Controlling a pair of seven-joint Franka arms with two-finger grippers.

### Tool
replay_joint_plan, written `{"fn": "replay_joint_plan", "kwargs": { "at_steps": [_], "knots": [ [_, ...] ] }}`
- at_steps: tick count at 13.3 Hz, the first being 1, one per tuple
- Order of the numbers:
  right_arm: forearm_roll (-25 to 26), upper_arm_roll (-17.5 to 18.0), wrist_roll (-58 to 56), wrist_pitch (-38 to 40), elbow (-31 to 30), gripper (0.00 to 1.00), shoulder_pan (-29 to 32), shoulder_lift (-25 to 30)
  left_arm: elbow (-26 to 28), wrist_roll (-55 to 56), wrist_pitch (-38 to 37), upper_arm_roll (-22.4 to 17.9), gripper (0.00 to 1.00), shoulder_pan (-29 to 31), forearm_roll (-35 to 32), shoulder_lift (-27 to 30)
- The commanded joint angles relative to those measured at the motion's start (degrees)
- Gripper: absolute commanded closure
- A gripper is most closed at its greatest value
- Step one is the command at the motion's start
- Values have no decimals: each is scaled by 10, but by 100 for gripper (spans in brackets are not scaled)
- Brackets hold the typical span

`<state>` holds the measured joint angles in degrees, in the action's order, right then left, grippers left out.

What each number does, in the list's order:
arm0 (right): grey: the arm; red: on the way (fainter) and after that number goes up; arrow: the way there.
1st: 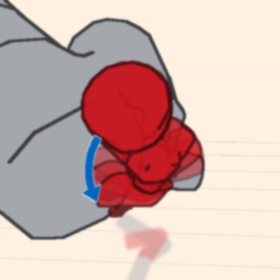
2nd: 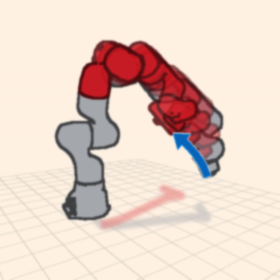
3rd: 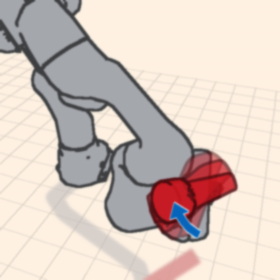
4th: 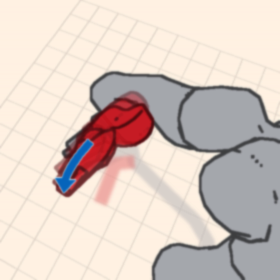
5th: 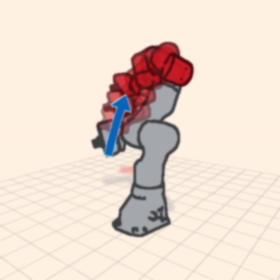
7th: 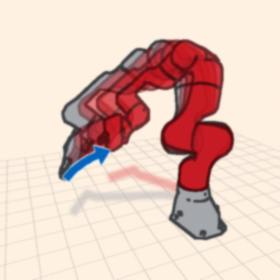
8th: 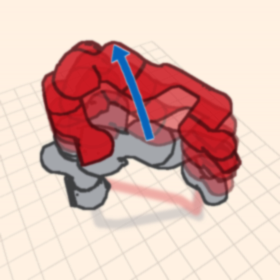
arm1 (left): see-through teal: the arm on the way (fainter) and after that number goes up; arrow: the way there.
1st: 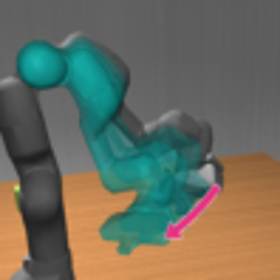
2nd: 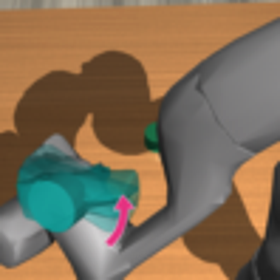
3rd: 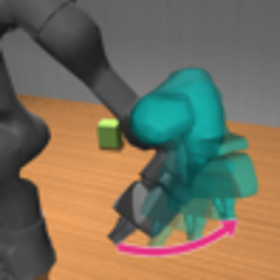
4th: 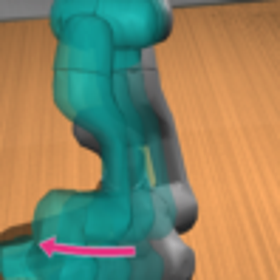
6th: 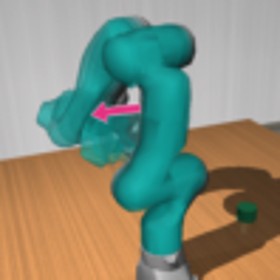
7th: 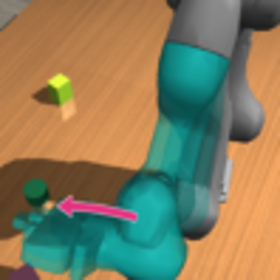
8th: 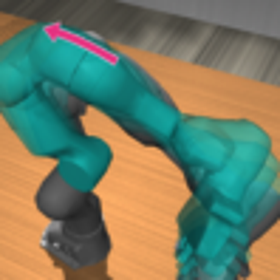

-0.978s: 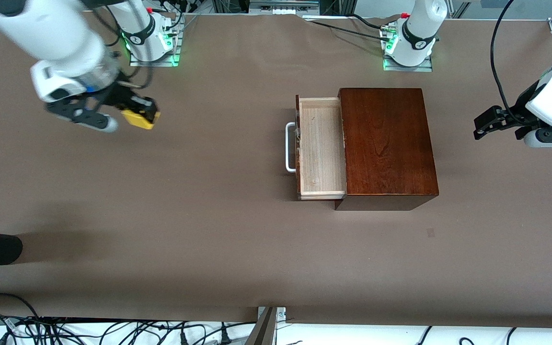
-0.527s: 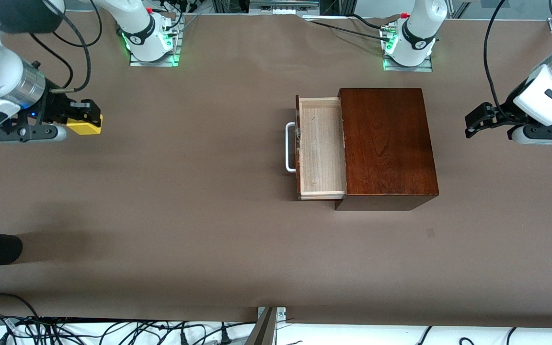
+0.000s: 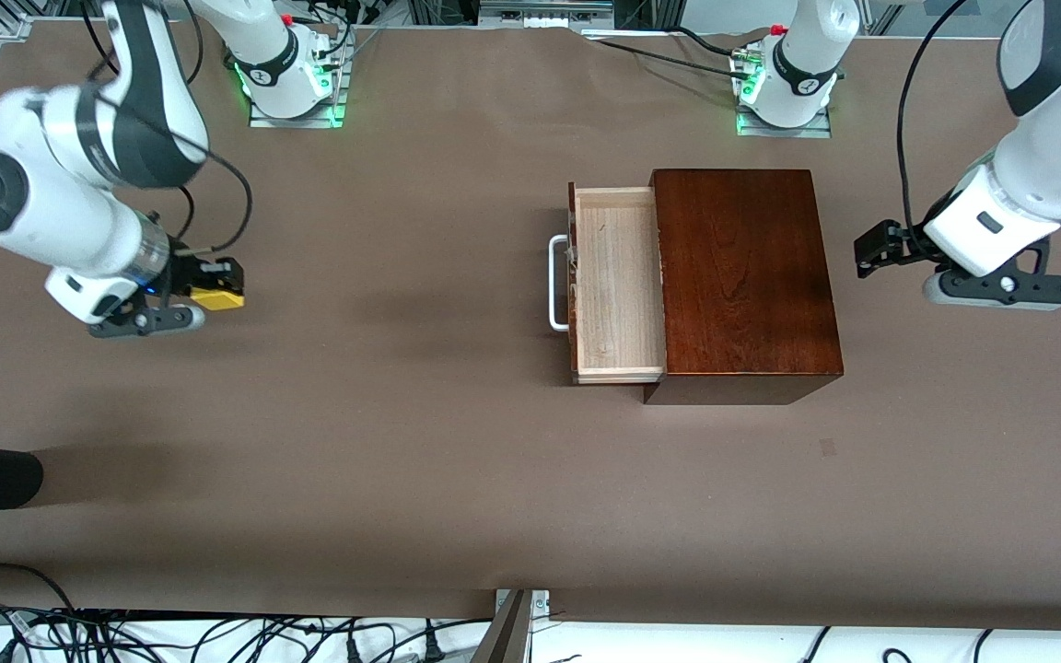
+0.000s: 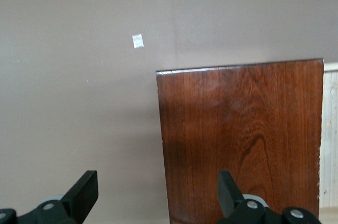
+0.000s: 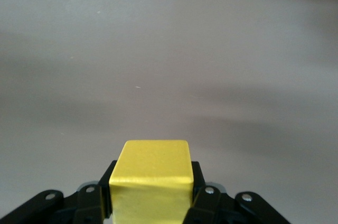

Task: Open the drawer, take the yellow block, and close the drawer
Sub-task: 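Hold the cube with the right gripper while the left gripper reaches the drawer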

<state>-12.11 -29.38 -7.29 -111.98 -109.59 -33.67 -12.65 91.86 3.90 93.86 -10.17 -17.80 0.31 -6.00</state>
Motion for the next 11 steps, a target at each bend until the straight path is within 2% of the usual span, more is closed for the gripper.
{"fn": "replay_joint_plan", "kwargs": {
  "at_steps": [1, 4, 5, 9, 11],
  "knots": [
    [-70, -1, -54, -38, 6, 100, 20, -71, -54, -7, -33, 22, 0, -7, 0, -7],
    [-71, 0, -52, -80, 5, 100, 19, -117, -84, 7, -35, 24, 0, -11, 8, -30],
    [-72, 1, -52, -91, 4, 100, 18, -127, -84, 35, -32, 27, 0, -31, 8, -31],
    [-71, 6, -52, -153, -32, 100, 13, -139, -85, 223, -30, 31, 0, -105, 7, -50],
    [-72, 14, -52, -178, -48, 100, 12, -143, -85, 296, -26, 62, 0, -118, 6, -66]
  ]
}}
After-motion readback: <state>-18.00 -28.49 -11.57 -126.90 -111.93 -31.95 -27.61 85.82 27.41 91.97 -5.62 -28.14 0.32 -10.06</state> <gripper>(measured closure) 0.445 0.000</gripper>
